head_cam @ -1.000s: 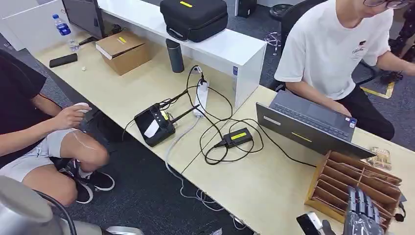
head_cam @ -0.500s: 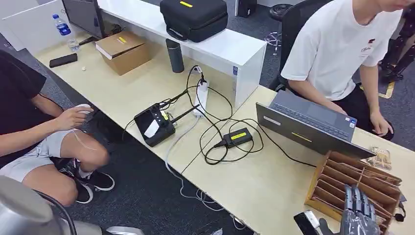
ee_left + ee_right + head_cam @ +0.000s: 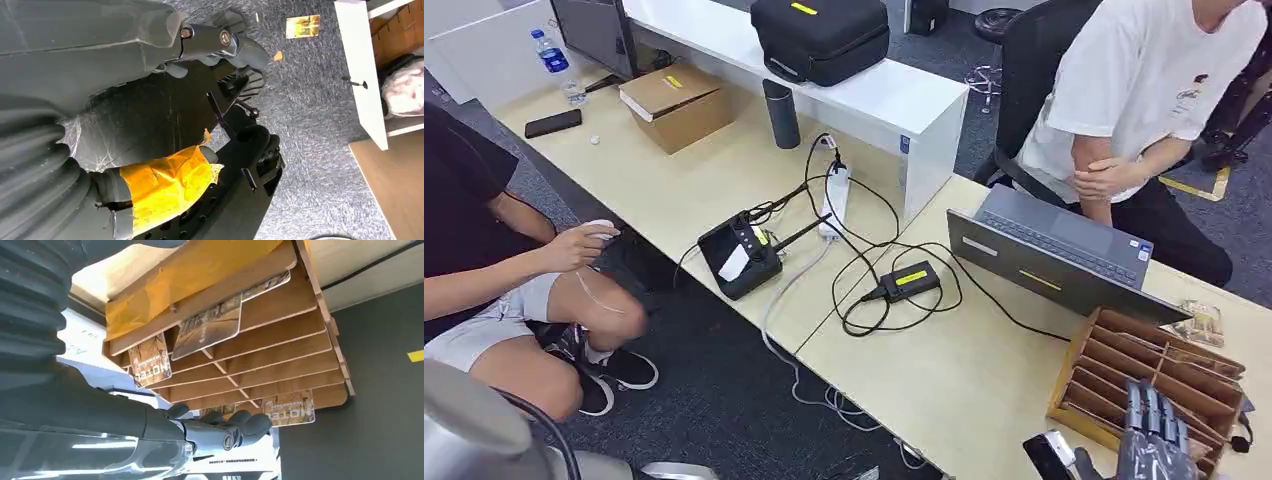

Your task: Pass the card to the sensor for recognition and then transmit it.

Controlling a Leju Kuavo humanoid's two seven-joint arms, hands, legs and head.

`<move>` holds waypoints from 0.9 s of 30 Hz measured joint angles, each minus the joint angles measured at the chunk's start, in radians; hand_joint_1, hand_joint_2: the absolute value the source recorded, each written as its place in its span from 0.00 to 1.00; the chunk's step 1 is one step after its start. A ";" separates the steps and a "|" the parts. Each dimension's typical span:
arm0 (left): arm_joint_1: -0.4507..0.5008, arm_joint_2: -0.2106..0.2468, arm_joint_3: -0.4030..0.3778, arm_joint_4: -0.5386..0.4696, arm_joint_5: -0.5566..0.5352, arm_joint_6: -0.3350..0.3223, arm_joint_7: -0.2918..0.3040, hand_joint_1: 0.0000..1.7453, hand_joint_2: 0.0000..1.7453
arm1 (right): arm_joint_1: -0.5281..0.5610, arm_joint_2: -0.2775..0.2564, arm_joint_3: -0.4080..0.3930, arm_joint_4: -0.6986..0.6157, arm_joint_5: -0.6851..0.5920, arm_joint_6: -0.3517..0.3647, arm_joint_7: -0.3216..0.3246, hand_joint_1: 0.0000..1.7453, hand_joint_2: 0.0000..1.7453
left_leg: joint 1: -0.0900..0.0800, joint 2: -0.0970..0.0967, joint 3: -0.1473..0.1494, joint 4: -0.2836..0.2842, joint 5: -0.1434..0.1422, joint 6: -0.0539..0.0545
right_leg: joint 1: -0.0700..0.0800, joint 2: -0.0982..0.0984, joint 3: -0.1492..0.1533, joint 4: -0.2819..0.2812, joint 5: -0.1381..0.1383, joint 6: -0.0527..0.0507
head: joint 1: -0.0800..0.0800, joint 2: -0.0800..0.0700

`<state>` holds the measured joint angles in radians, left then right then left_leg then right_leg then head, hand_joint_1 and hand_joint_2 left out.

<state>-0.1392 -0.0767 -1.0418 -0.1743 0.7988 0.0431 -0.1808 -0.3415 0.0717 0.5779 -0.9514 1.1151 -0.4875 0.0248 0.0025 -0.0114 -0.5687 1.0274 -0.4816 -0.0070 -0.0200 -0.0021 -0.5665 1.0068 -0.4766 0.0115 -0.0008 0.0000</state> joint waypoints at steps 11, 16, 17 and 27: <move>0.000 0.000 0.000 0.000 0.000 0.000 0.000 0.00 1.00 | -0.001 0.000 0.000 0.025 -0.005 0.000 0.003 0.00 1.00 | 0.000 0.000 0.000 0.000 0.000 0.000 | 0.000 0.000 0.000 0.000 0.000 0.000 | 0.000 0.000; 0.000 0.000 0.000 0.000 0.000 -0.001 0.000 0.00 1.00 | -0.001 0.001 0.000 0.033 -0.015 -0.001 0.003 0.00 1.00 | 0.000 0.000 0.000 0.000 0.000 0.000 | 0.000 0.000 0.000 0.000 0.000 0.000 | 0.000 0.000; 0.000 0.000 0.000 0.000 0.000 -0.001 0.000 0.00 1.00 | -0.001 0.002 0.000 0.034 -0.016 -0.001 0.003 0.00 1.00 | 0.000 0.000 0.000 0.000 0.000 0.000 | 0.000 0.000 0.000 0.000 0.000 0.000 | 0.000 0.000; 0.000 -0.001 0.000 0.000 0.000 -0.002 0.001 0.00 1.00 | -0.003 0.003 0.000 0.045 -0.021 -0.001 -0.008 0.00 1.00 | 0.000 0.000 0.000 0.000 0.000 0.000 | 0.000 0.000 0.000 0.000 0.000 0.000 | 0.000 0.000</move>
<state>-0.1394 -0.0774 -1.0418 -0.1743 0.7992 0.0416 -0.1797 -0.3444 0.0748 0.5779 -0.9060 1.0937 -0.4883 0.0172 0.0025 -0.0114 -0.5687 1.0273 -0.4816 -0.0070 -0.0200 -0.0022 -0.5665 1.0069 -0.4766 0.0115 -0.0008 0.0000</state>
